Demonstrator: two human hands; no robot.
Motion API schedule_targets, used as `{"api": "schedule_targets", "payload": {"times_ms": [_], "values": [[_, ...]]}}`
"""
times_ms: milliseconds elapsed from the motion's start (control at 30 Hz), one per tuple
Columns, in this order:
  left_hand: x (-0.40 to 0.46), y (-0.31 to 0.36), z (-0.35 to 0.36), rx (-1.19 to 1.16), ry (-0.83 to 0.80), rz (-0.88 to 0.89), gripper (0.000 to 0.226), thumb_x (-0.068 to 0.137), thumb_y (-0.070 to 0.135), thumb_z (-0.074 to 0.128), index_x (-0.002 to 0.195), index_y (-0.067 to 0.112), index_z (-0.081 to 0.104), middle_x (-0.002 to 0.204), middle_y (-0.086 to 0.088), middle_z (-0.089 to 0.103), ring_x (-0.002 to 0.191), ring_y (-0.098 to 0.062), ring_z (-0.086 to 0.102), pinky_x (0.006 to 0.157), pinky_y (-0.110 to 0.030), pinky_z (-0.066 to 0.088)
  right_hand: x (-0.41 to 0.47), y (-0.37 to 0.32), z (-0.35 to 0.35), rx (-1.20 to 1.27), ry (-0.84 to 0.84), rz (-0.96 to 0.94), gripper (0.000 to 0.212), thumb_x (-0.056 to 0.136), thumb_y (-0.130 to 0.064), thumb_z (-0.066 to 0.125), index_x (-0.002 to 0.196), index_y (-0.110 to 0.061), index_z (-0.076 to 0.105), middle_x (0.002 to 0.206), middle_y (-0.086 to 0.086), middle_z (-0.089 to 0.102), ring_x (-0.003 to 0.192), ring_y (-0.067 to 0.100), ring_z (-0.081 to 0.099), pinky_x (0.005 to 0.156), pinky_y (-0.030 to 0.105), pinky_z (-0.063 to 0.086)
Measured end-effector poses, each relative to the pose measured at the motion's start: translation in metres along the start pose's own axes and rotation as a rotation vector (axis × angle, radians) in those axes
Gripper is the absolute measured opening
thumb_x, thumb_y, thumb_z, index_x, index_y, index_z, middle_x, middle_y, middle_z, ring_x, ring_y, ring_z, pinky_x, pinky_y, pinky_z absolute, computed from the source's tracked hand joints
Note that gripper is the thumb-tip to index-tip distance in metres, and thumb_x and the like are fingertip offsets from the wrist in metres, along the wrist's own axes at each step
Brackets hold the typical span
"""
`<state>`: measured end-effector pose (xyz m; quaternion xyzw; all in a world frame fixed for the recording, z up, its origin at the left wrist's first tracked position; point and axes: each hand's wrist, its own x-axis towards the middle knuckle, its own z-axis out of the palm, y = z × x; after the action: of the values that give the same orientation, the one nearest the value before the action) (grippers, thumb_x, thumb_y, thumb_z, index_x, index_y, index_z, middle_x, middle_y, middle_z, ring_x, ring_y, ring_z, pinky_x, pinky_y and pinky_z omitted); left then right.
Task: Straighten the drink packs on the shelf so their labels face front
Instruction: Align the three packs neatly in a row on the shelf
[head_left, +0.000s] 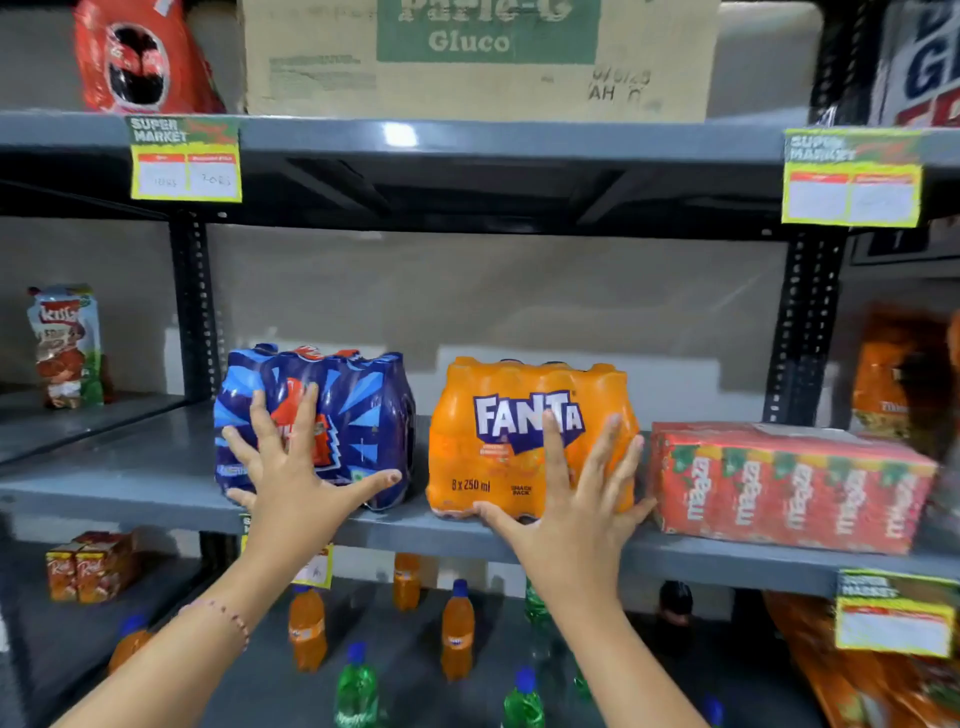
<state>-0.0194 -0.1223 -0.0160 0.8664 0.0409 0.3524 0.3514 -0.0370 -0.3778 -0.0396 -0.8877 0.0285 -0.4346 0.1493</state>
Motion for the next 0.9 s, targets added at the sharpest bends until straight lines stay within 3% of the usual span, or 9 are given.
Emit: {"api": "schedule_targets", "payload": {"times_ms": [200, 333, 400, 467, 533, 633, 700, 900], "values": [[-0.003, 0.001, 0.0, 0.031, 0.003, 0.008, 0.129, 0.045, 0.089, 0.062, 0.15, 0.058, -0.005, 0.165, 0.004, -0.025, 0.15, -0.041, -0.021, 0.106, -0.079, 0.006, 0.004, 0.002, 0.003, 0.069, -0.042, 0.004, 0.125, 0.063, -0.094, 0.049, 0.16, -0.037, -0.007, 0.169, 0.017, -0.014, 0.153, 0.049, -0.002, 0.101, 0.083, 0.03], [-0.016, 0.006, 0.002, 0.151, 0.069, 0.033, 0.122, 0.064, 0.082, 0.061, 0.157, 0.041, -0.006, 0.167, -0.003, -0.021, 0.152, -0.039, -0.014, 0.112, -0.074, 0.005, 0.003, 0.003, -0.009, 0.275, -0.035, 0.08, 0.134, 0.061, -0.086, 0.064, 0.159, -0.036, -0.013, 0.168, 0.012, -0.02, 0.155, 0.038, -0.006, 0.11, 0.07, 0.026], [-0.03, 0.016, 0.005, 0.083, 0.095, 0.281, 0.104, 0.08, 0.064, 0.061, 0.159, 0.029, 0.004, 0.168, 0.001, -0.013, 0.155, -0.024, -0.009, 0.12, -0.058, 0.005, 0.011, 0.008, -0.018, 0.597, 0.004, 0.258, 0.134, 0.063, -0.073, 0.076, 0.159, -0.034, -0.009, 0.17, 0.011, 0.002, 0.154, 0.033, 0.016, 0.111, 0.056, 0.035], [-0.047, 0.04, 0.012, -0.185, -0.047, 0.458, 0.083, 0.09, 0.043, 0.062, 0.157, 0.031, 0.014, 0.167, 0.012, 0.006, 0.152, 0.002, 0.006, 0.121, -0.033, 0.018, 0.016, 0.014, -0.026, 0.731, 0.024, 0.316, 0.122, 0.072, -0.056, 0.081, 0.159, -0.03, 0.0, 0.162, 0.01, 0.029, 0.141, 0.027, 0.043, 0.104, 0.045, 0.046], [-0.055, 0.063, 0.024, -0.407, -0.136, 0.374, 0.069, 0.095, 0.032, 0.061, 0.155, 0.031, 0.026, 0.157, 0.015, 0.034, 0.143, 0.004, 0.033, 0.111, -0.022, 0.035, 0.015, 0.019, -0.028, 0.685, 0.033, 0.285, 0.107, 0.077, -0.045, 0.082, 0.157, -0.028, 0.013, 0.154, 0.006, 0.042, 0.131, 0.022, 0.052, 0.099, 0.041, 0.05], [-0.043, 0.08, 0.04, -0.429, -0.217, 0.083, 0.047, 0.095, 0.033, 0.061, 0.139, 0.022, 0.048, 0.121, 0.01, 0.06, 0.119, -0.015, 0.061, 0.086, -0.023, 0.048, 0.013, 0.031, -0.028, 0.711, 0.008, 0.336, 0.099, 0.076, -0.038, 0.085, 0.152, -0.024, 0.024, 0.145, 0.005, 0.052, 0.123, 0.023, 0.059, 0.093, 0.037, 0.052], [-0.038, 0.081, 0.045, -0.371, -0.267, 0.029, 0.037, 0.094, 0.031, 0.062, 0.129, 0.019, 0.054, 0.108, 0.006, 0.063, 0.108, -0.02, 0.065, 0.08, -0.026, 0.049, 0.014, 0.038, -0.029, 0.754, -0.013, 0.371, 0.1, 0.074, -0.038, 0.087, 0.152, -0.026, 0.025, 0.146, 0.005, 0.053, 0.126, 0.023, 0.059, 0.097, 0.04, 0.053], [-0.032, 0.075, 0.049, -0.354, -0.28, 0.023, 0.035, 0.096, 0.029, 0.06, 0.128, 0.016, 0.054, 0.117, -0.002, 0.067, 0.104, -0.02, 0.063, 0.086, -0.033, 0.052, 0.011, 0.044, -0.024, 0.713, -0.02, 0.367, 0.089, 0.075, -0.037, 0.087, 0.146, -0.027, 0.034, 0.141, 0.001, 0.056, 0.127, 0.021, 0.059, 0.099, 0.051, 0.055]]}}
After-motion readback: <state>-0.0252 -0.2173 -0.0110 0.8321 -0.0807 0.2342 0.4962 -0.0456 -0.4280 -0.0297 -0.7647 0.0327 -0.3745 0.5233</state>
